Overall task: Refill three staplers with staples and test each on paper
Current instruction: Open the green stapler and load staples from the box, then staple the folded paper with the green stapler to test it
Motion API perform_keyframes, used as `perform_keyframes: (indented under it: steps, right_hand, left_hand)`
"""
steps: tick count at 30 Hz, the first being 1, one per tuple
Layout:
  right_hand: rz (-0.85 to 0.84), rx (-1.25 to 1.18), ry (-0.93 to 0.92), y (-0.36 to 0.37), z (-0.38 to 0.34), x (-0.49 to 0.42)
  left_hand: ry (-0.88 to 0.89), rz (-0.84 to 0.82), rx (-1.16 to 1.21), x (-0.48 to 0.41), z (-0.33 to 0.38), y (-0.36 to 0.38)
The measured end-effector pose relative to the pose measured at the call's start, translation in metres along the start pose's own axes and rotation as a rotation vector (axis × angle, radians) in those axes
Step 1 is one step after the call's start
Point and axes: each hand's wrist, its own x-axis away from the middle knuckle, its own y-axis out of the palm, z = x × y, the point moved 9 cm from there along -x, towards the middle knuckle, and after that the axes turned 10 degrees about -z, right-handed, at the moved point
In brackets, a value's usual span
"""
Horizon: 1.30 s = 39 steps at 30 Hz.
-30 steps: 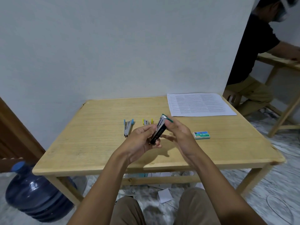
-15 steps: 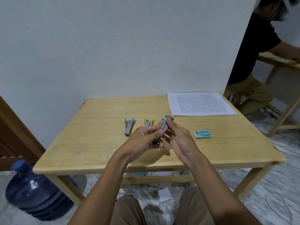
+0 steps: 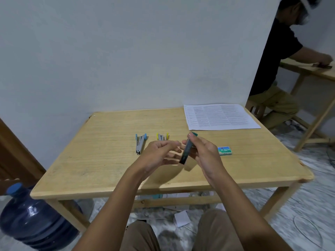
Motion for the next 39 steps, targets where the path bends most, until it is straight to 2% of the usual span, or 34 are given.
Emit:
perform_keyframes:
  steps: [4, 7, 13, 18, 21, 30, 35, 37, 39]
  right_hand:
    - [0.092, 0.179, -0.047, -0.036, -0.017, 0.002]
    - [0.133, 0.259, -0.07, -0.064, -0.027, 0.003]
    - [0.194, 0.356, -0.034, -0.111, -0.028, -0.003]
    - [0.217, 0.405, -0.017, -0.14, -0.03, -0.017]
    - [0.225, 0.442, -0.043, -0.151, -0.034, -0.023]
    - [0.243, 0.45, -0.028, -0.165, -0.027, -0.028]
    - [0.242, 0.456, -0.037, -0.165, -0.027, -0.025]
    - [0.25, 0.469, -0.037, -0.165, -0.026, -0.023]
    - [0.26, 0.47, -0.036, -0.167, -0.025, -0.022]
  left_hand:
    - [0.018, 0.294, -0.201, -0.024, 0.017, -0.02]
    - [0.02, 0.351, -0.394, -0.065, 0.027, -0.011]
    - [-0.24, 0.366, -0.753, -0.152, 0.004, 0.005]
    - [-0.42, 0.566, -0.915, -0.174, 0.0, 0.0]
    - [-0.477, 0.621, -0.921, -0.182, 0.001, 0.0]
    - [-0.636, 0.607, -0.729, -0.195, -0.011, -0.008]
    - [-0.574, 0.618, -0.735, -0.192, -0.009, -0.009]
    - [-0.49, 0.584, -0.689, -0.189, -0.008, -0.009]
    - [-0.334, 0.567, -0.52, -0.182, -0.001, -0.011]
